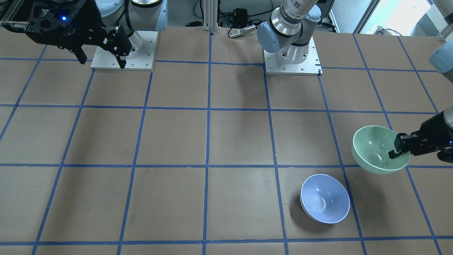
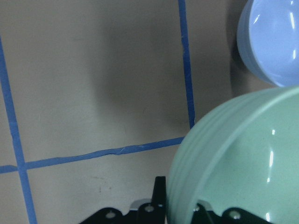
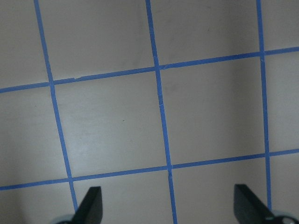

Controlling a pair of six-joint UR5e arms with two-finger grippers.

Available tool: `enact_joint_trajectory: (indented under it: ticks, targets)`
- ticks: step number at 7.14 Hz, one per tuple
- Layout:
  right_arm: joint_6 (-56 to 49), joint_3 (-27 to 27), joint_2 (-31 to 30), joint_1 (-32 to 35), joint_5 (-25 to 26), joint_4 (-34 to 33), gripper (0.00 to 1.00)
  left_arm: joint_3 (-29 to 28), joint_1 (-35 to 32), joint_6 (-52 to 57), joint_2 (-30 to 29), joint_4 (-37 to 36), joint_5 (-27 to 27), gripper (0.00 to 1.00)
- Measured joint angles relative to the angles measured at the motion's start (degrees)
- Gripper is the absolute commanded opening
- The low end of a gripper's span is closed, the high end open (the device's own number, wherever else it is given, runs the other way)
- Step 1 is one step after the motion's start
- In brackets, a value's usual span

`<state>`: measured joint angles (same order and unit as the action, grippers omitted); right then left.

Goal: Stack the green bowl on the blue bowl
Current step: 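Lift the green bowl with the left gripper toward the blue bowl, then lower the green bowl into the blue bowl with the left gripper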

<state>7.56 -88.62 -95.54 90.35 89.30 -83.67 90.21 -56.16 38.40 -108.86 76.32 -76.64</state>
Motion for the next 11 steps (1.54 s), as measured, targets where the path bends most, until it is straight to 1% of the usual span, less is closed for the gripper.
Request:
enact_joint_trajectory:
  ticks: [1, 3, 5, 7, 11]
  targets:
    - [0.00, 0.00, 0.00, 0.00, 0.00, 0.02, 1.00, -1.38, -2.20, -3.53, -1.01, 0.03, 1.26, 0.00]
    - [0.00, 0.03, 0.00, 0.00, 0.00, 0.02, 1.00, -4.57, -7.24, -12.07, -3.40, -0.20, 2.00, 0.00]
    - [0.00, 0.00, 0.00, 0.00, 0.00, 0.06, 1.00, -8.59, -11.27, -18.99, -7.38, -0.81, 2.18, 0.00]
    - [0.00, 0.01, 0.00, 0.00, 0.00, 0.03, 1.00, -11.12, -12.51, -20.36, -10.76, -0.90, 2.06, 0.00]
    - [0.00, 0.02, 0.00, 0.00, 0.00, 0.04, 1.00, -9.51, -12.90, -20.01, -12.39, -0.89, 0.44, 0.00]
